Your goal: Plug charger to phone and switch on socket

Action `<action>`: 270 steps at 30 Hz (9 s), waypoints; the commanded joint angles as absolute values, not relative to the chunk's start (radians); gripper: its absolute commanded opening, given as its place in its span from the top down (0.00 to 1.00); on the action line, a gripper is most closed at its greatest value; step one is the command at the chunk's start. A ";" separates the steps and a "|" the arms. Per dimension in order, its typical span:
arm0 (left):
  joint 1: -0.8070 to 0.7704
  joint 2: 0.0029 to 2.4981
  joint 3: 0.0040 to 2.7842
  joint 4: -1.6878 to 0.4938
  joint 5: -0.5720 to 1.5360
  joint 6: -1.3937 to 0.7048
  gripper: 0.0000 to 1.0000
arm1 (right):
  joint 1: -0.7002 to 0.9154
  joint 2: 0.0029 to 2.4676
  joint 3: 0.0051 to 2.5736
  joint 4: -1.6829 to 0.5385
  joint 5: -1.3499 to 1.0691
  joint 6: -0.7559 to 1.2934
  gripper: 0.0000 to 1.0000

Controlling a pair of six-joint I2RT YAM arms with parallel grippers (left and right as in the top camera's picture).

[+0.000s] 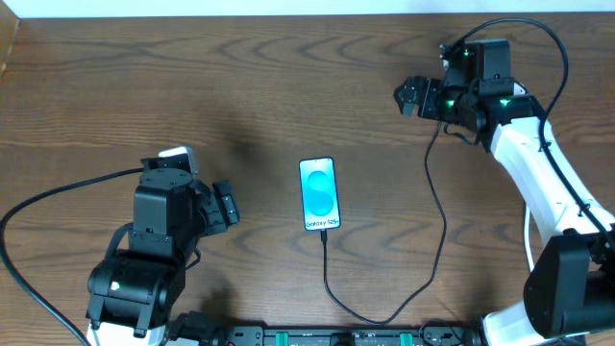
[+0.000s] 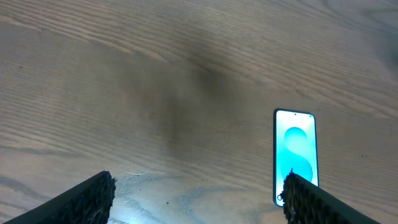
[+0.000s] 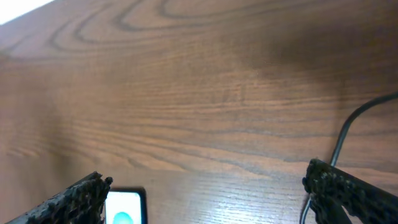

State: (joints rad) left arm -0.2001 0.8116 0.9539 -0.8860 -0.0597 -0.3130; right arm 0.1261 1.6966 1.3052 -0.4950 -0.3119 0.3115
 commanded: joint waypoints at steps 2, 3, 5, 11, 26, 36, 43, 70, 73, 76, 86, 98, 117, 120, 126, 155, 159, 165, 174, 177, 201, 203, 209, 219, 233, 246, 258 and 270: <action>-0.199 0.816 0.956 -0.886 -0.084 -0.299 0.14 | 0.128 1.689 1.324 -0.538 -0.356 0.192 0.01; -0.199 0.815 0.956 -0.887 -0.084 -0.300 0.14 | 0.123 1.689 1.336 -0.559 -0.356 0.181 0.01; -0.199 0.816 0.956 -0.887 -0.084 -0.300 0.14 | 0.108 1.689 1.370 -0.606 -0.345 0.172 0.01; -0.199 0.815 0.956 -0.887 -0.084 -0.300 0.14 | 0.015 1.689 1.570 -0.818 -0.342 0.072 0.01; -0.199 0.816 0.955 -0.887 -0.084 -0.300 0.14 | -0.425 1.744 1.787 -1.032 -0.388 -0.271 0.01; -0.199 0.815 0.955 -0.887 -0.084 -0.299 0.14 | -0.436 1.971 1.786 -1.036 -0.469 -0.338 0.01; -0.199 0.816 0.955 -0.887 -0.084 -0.300 0.14 | -0.434 2.103 1.786 -1.018 -0.479 -0.337 0.01; -0.199 0.816 0.955 -0.887 -0.084 -0.300 0.14 | -0.395 2.211 1.779 -0.924 -0.500 -0.292 0.01; -0.199 0.816 0.955 -0.886 -0.084 -0.300 0.14 | -0.386 2.211 1.778 -0.921 -0.500 -0.292 0.01; -0.199 0.816 0.955 -0.886 -0.084 -0.300 0.14 | -0.378 2.211 1.777 -0.920 -0.500 -0.291 0.01; -0.199 0.816 0.955 -0.887 -0.084 -0.300 0.14 | -0.374 2.211 1.764 -0.923 -0.500 -0.271 0.01; -0.199 0.816 0.955 -0.887 -0.084 -0.300 0.14 | -0.349 2.211 1.608 -0.845 -0.538 -0.232 0.01; -0.199 0.816 0.955 -0.887 -0.083 -0.300 0.14 | -0.346 2.211 1.604 -0.830 -0.706 -0.221 0.01; -0.199 0.815 0.955 -0.887 -0.084 -0.300 0.14 | -0.346 2.211 1.605 -0.819 -0.627 -0.173 0.01; -0.199 0.816 0.955 -0.887 -0.084 -0.300 0.14 | -0.365 2.210 1.679 -0.874 -0.646 -0.168 0.01; -0.199 0.816 0.955 -0.887 -0.084 -0.300 0.14 | -0.384 1.893 2.089 -1.269 -0.256 -0.041 0.01; -0.199 0.816 0.955 -0.886 -0.084 -0.300 0.14 | -0.384 1.800 2.089 -1.269 -0.324 -0.041 0.01; -0.199 0.816 0.955 -0.887 -0.084 -0.300 0.14 | -0.385 1.748 2.089 -1.269 -0.324 -0.041 0.01; -0.199 0.816 0.955 -0.886 -0.084 -0.299 0.14 | -0.384 1.750 2.088 -1.269 -0.324 -0.041 0.01; -0.199 0.815 0.955 -0.887 -0.084 -0.300 0.14 | -0.385 1.750 2.088 -1.269 -0.324 -0.041 0.01; -0.198 0.511 0.756 -0.864 -0.083 -0.300 0.14 | -0.385 1.750 2.088 -1.269 -0.324 -0.041 0.01; -0.188 0.443 0.708 -0.840 -0.083 -0.300 0.14 | -0.385 1.750 2.088 -1.269 -0.324 -0.041 0.01; -0.111 0.245 0.556 -0.688 -0.082 -0.300 0.14 | -0.385 1.750 2.088 -1.269 -0.324 -0.041 0.01; -0.024 0.038 0.319 -0.378 -0.060 -0.300 0.14 | -0.385 1.750 2.088 -1.269 -0.324 -0.041 0.01; -0.003 0.002 0.041 0.171 0.029 -0.145 0.14 | -0.384 1.750 2.088 -1.269 -0.324 -0.041 0.01; -0.003 0.002 0.004 -0.014 0.139 0.179 0.14 | -0.384 1.750 2.088 -1.269 -0.324 -0.041 0.01; 0.002 0.002 0.004 -0.072 0.005 -0.040 0.14 | -0.384 1.750 2.088 -1.269 -0.324 -0.041 0.01; 0.002 0.003 0.004 -0.073 -0.005 -0.039 0.14 | -0.385 1.750 2.088 -1.269 -0.324 -0.041 0.01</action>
State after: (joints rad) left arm -0.0029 0.0109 0.0185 -0.0292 0.0330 -0.0273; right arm -0.3847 1.7477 2.0804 -1.2678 -0.3183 -0.0525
